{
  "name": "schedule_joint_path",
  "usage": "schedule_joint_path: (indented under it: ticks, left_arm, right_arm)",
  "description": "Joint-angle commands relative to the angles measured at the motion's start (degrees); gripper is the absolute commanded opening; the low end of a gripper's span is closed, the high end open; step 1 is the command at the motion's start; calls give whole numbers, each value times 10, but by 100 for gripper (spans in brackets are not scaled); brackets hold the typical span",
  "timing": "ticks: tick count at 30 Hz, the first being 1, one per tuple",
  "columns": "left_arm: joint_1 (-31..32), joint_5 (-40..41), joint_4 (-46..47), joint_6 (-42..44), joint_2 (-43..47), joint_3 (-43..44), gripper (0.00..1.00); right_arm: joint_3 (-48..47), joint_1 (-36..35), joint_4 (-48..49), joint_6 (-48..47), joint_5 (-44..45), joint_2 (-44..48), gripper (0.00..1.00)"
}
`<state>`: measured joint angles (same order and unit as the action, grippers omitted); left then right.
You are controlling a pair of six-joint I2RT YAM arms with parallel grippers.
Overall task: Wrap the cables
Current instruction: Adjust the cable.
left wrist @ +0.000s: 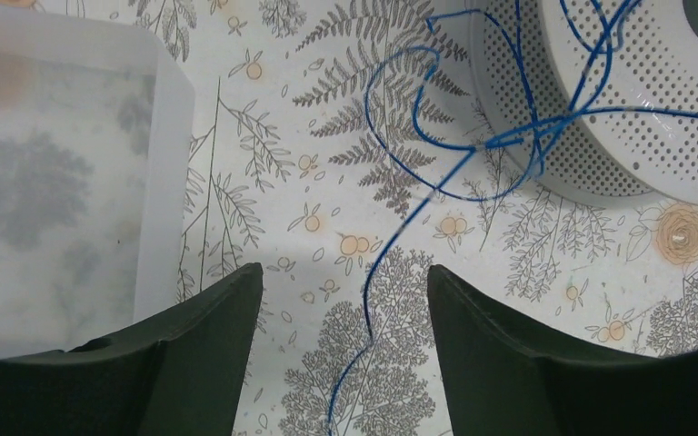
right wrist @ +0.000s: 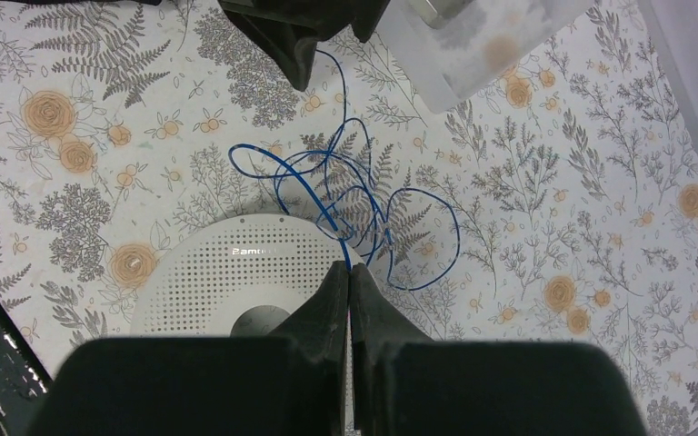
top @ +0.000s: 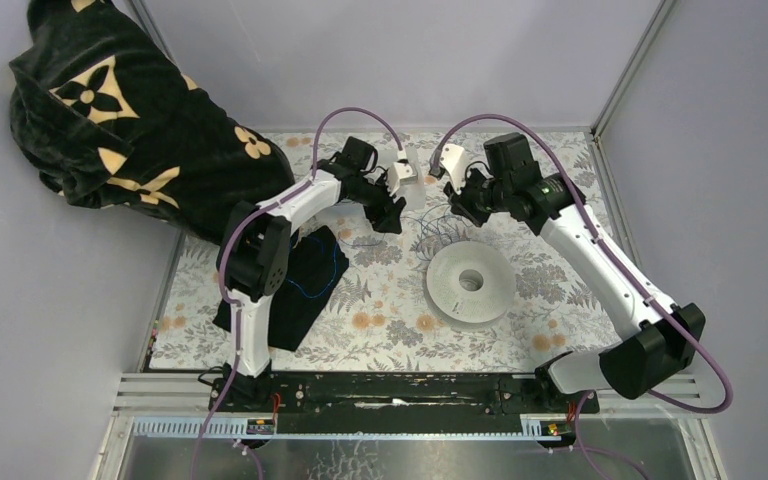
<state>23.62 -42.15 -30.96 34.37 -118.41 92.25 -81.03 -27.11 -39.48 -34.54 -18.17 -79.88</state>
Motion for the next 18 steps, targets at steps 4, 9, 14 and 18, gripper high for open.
schedule_joint_path:
  ticks: [4,9,14,18]
  left_arm:
    - [9,-64,54,-37,-20,26,53]
    - [11,-84,25,-31,-19,27,9]
    - [0,-77,-67,-12,42,49,0]
    - [-9,-81,-65,-128,111,71,0]
  right_arm:
    - [15,-4,13,17,-13,22,0]
    - [12,-1,34,54,38,3,0]
    - [-55,52,40,143,168,-70,0]
    - [-115,101,45,169,256,-129,15]
